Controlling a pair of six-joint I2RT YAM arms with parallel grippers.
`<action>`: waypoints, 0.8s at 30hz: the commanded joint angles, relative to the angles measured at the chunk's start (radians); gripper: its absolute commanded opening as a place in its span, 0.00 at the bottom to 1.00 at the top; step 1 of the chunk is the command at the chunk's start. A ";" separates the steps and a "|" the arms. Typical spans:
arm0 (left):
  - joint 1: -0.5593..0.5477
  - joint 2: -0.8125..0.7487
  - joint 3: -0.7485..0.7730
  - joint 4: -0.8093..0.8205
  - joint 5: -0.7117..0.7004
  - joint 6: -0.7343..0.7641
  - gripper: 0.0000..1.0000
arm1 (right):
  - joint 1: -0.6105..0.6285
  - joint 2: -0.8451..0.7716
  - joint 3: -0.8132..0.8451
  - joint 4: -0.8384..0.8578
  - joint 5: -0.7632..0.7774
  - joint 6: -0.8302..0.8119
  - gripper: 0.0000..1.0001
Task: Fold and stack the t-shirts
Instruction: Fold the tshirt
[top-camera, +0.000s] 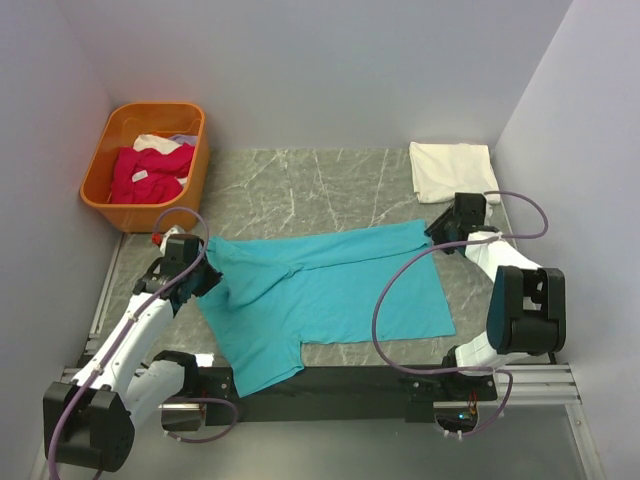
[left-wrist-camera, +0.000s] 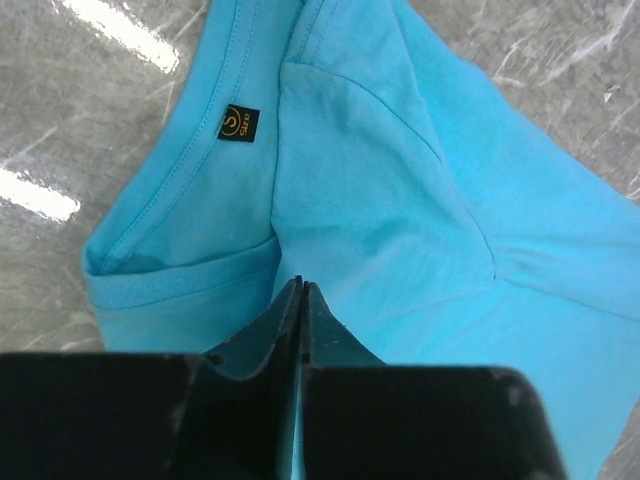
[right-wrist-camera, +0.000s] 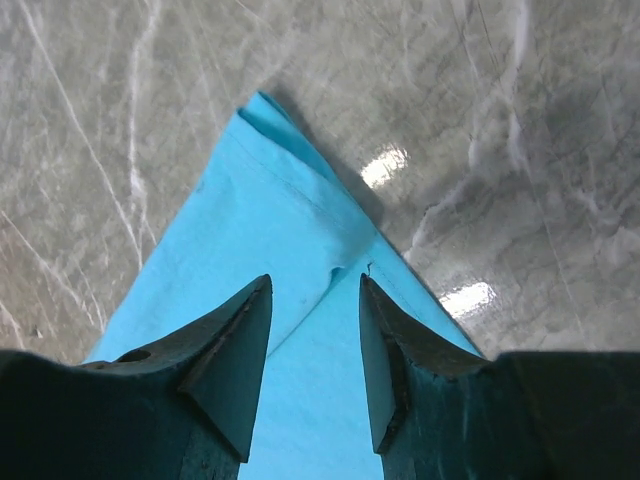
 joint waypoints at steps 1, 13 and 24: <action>0.005 0.001 0.025 0.042 -0.001 0.013 0.07 | -0.013 0.013 -0.043 0.082 -0.011 0.052 0.48; 0.004 0.141 -0.007 0.153 0.060 0.076 0.67 | -0.080 0.071 -0.133 0.266 -0.108 0.126 0.51; -0.002 0.243 -0.015 0.205 0.060 0.087 0.52 | -0.088 0.116 -0.146 0.346 -0.154 0.181 0.47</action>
